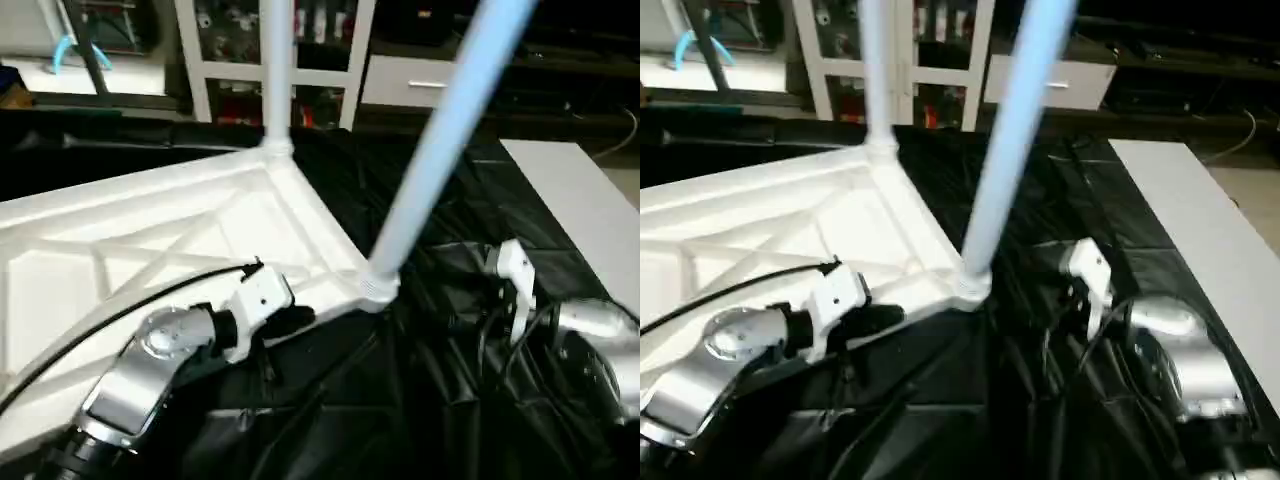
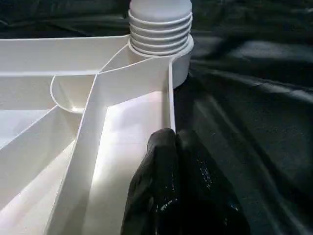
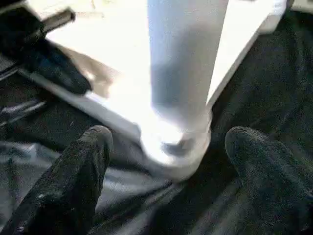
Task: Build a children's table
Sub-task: Insert table leg to table base
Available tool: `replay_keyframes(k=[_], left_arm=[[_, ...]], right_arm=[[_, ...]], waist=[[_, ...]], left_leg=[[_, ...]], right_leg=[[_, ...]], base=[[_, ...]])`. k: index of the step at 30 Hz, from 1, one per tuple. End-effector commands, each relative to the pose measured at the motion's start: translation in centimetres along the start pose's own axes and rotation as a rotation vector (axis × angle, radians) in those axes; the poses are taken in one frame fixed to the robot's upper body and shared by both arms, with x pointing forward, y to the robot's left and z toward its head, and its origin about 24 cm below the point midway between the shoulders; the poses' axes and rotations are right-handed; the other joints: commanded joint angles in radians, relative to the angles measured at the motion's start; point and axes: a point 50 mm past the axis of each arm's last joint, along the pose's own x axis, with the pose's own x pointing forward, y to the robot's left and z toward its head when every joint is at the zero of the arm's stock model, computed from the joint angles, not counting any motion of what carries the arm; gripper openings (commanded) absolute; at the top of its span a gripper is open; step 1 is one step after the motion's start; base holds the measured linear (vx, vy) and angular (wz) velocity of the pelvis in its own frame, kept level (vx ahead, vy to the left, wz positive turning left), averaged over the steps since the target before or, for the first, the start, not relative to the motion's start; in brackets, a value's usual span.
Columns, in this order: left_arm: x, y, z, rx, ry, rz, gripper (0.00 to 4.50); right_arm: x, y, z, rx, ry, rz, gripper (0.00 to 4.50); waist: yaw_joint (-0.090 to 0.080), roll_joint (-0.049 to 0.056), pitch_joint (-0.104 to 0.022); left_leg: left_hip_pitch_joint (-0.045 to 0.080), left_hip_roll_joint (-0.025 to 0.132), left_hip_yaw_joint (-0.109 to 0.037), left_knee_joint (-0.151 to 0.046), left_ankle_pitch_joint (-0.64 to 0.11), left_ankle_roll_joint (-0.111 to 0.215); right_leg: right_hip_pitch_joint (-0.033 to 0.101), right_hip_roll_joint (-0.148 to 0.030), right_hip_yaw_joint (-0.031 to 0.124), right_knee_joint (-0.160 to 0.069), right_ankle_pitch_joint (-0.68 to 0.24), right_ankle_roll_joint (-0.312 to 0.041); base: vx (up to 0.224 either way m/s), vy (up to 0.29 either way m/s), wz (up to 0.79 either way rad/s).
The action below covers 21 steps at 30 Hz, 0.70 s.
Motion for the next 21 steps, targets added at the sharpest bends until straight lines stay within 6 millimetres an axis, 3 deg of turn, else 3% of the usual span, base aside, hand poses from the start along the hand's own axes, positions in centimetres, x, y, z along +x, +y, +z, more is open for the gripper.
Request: replay_keyframes(k=[1, 4, 8, 11, 12, 15, 18, 21], left_arm=[[0.8, -0.5, 1.1, -0.022, -0.050, -0.032, 0.39], [1.0, -0.7, 1.7, -0.036, -0.067, -0.060, 0.48], [1.4, -0.9, 1.8, -0.021, -0.051, -0.072, 0.90], [1.8, -0.5, 1.7, 0.031, -0.015, -0.034, 1.18], [1.8, -0.4, 1.7, 0.042, -0.007, -0.027, 1.29], [1.9, 0.3, 1.6, 0.066, 0.030, 0.022, 1.39], [2.0, 0.4, 1.6, 0.061, 0.040, 0.026, 1.76], [2.1, 0.1, 1.3, 0.051, 0.072, -0.001, 1.77]], right_arm=[[-0.2, -0.4, 0.0, -0.008, 0.002, -0.035, 4.16], [0.0, -0.3, 0.1, -0.011, -0.003, -0.027, 4.16], [0.3, -0.2, 0.2, -0.020, 0.001, -0.008, 4.16], [0.3, -0.2, 0.2, -0.031, 0.004, -0.007, 4.16], [0.3, -0.3, 0.3, -0.032, 0.003, -0.006, 4.16], [0.3, -0.3, 0.3, -0.035, 0.002, -0.006, 4.16], [0.3, -0.4, 0.3, -0.039, 0.004, -0.005, 4.16], [0.4, -0.4, 0.4, -0.039, 0.006, -0.002, 4.16]], waist=[[-0.002, 0.009, -0.061], [0.008, 0.010, -0.066], [0.003, 0.013, -0.070], [0.002, 0.011, -0.072], [0.003, 0.018, -0.071], [0.004, 0.016, -0.074], [0.005, 0.017, -0.077], [0.007, 0.021, -0.077]], left_leg=[[0.031, 0.011, 0.004, -0.047, 0.064, 0.088], [0.028, 0.009, 0.002, -0.041, 0.095, 0.090], [0.023, 0.003, 0.000, -0.036, 0.121, 0.093], [0.023, 0.003, 0.000, -0.035, 0.122, 0.094], [0.023, 0.003, -0.001, -0.035, 0.121, 0.093], [0.024, 0.003, -0.002, -0.033, 0.122, 0.088], [0.024, 0.002, -0.002, -0.030, 0.142, 0.088], [0.025, 0.002, -0.002, -0.030, 0.144, 0.084]], right_leg=[[0.034, -0.048, 0.031, -0.045, 0.461, -0.267], [0.036, -0.046, 0.030, -0.038, 0.511, -0.269], [0.043, -0.042, 0.027, -0.033, 0.585, -0.254], [0.045, -0.041, 0.028, -0.031, 0.605, -0.249], [0.044, -0.042, 0.027, -0.031, 0.606, -0.249], [0.046, -0.040, 0.026, -0.028, 0.621, -0.245], [0.046, -0.039, 0.025, -0.025, 0.652, -0.250], [0.046, -0.040, 0.024, -0.023, 0.652, -0.252]], base=[[0.000, 0.000, 0.00], [0.000, 0.000, 0.00], [0.000, 0.000, 0.00], [0.000, 0.000, 0.00], [0.000, 0.000, 0.00], [0.000, 0.000, 0.00], [0.000, 0.000, 0.00], [0.000, 0.000, 0.00]])
